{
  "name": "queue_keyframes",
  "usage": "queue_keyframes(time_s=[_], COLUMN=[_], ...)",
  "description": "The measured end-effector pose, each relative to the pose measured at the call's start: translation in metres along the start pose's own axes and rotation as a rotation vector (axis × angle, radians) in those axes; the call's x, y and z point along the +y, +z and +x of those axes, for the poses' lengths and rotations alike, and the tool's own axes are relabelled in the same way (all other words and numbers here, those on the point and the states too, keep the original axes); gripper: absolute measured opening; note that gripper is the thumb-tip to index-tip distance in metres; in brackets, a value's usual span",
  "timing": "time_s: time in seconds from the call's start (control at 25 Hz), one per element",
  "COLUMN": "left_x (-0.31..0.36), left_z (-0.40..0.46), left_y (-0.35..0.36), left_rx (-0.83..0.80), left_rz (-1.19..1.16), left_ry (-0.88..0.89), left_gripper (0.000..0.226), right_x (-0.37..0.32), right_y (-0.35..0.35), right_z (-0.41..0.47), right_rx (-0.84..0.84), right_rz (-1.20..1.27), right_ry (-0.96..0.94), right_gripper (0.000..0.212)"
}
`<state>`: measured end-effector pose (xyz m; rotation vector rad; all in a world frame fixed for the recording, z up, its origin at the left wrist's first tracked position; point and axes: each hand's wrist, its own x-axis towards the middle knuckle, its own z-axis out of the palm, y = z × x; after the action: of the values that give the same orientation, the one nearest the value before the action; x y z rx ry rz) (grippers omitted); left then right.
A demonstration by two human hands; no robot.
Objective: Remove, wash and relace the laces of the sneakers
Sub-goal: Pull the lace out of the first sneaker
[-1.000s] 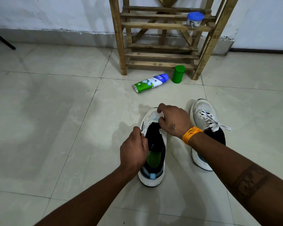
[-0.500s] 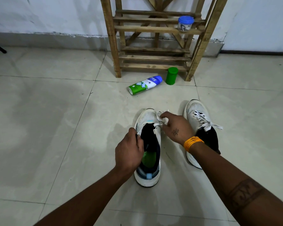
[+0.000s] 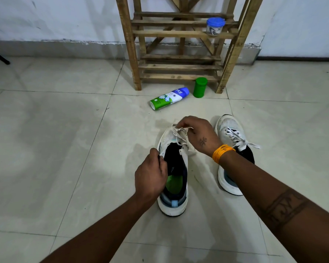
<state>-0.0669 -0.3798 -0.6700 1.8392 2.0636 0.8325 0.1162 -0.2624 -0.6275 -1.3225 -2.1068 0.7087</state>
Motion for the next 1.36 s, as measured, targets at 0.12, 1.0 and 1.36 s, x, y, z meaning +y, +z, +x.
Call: queue_keyframes(time_s=[0.12, 1.0, 1.36], left_x=[0.0, -0.016, -0.015], left_z=[0.001, 0.007, 0.006], left_y=[0.001, -0.013, -0.012], left_rx=[-0.001, -0.004, 0.017], left_rz=[0.003, 0.03, 0.019], left_ry=[0.002, 0.001, 0.003], left_gripper=[0.018, 0.018, 0.019], right_x=[0.014, 0.0, 0.013], right_y=[0.001, 0.025, 0.047], right_z=[-0.022, -0.027, -0.026], right_rx=[-0.013, -0.145, 0.059], right_rz=[-0.225, -0.538, -0.039], right_ry=[0.181, 0.162, 0.226], right_gripper=[0.019, 0.035, 0.013])
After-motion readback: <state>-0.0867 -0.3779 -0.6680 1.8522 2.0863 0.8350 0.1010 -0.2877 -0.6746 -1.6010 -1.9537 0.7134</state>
